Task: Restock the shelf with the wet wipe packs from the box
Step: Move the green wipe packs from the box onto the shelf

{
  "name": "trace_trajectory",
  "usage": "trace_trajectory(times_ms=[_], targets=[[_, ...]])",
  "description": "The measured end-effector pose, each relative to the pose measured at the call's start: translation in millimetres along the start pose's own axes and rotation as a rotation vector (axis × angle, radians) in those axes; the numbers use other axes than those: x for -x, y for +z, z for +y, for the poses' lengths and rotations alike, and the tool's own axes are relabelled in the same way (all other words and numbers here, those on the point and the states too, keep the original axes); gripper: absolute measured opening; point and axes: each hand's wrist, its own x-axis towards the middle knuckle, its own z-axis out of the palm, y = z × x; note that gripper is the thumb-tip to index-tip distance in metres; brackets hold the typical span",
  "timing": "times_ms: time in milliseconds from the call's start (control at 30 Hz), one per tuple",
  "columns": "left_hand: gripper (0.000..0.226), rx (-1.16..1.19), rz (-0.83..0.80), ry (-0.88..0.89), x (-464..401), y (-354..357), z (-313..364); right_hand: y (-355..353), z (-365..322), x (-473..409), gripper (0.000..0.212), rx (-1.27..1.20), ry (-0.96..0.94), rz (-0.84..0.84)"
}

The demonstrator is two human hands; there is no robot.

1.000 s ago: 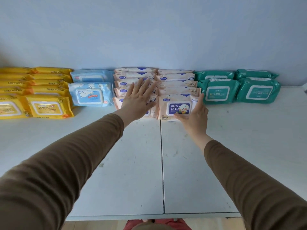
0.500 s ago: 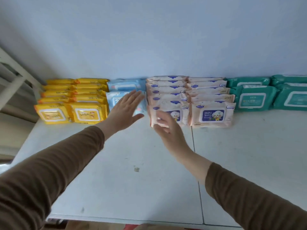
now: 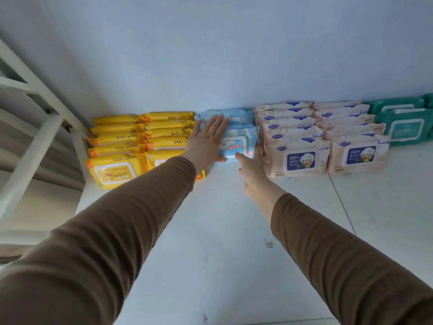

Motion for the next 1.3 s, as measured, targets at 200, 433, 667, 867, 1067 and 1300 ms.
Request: trace_trajectory(times_ms=[200, 433, 667, 867, 1067, 1300], targets=[[0.104, 0.327, 0.292, 0.114, 45.4, -13.7, -46.0, 0.6, 15.9, 43.8, 0.043, -0.063, 0.045, -0.035], [0.088, 0.098, 0.169, -0.051, 114.3, 41.2, -119.5, 63.2, 35.1, 72.7, 0.032, 0.263, -0.09, -0.183], [0.089, 0.084, 0.146, -0.113, 113.2, 56.1, -108.3, 98.0, 31.0, 56.6, 0.044, 0.508, -0.318, -0.151], [0.114, 0.041, 0.254, -0.082, 149.2, 50.2, -144.8, 89.8, 46.8, 53.5, 0.046, 0.449, -0.307, -0.082], [0.121, -0.042, 0.083, -0.232, 170.3, 73.6, -179.5, 99.6, 49.5, 49.6, 0.065, 0.723, -0.414, 0.016], [0.121, -0.125, -0.013, -0.267, 166.6, 62.9, -175.0, 92.4, 49.2, 49.5, 0.062, 0.735, -0.405, -0.044]])
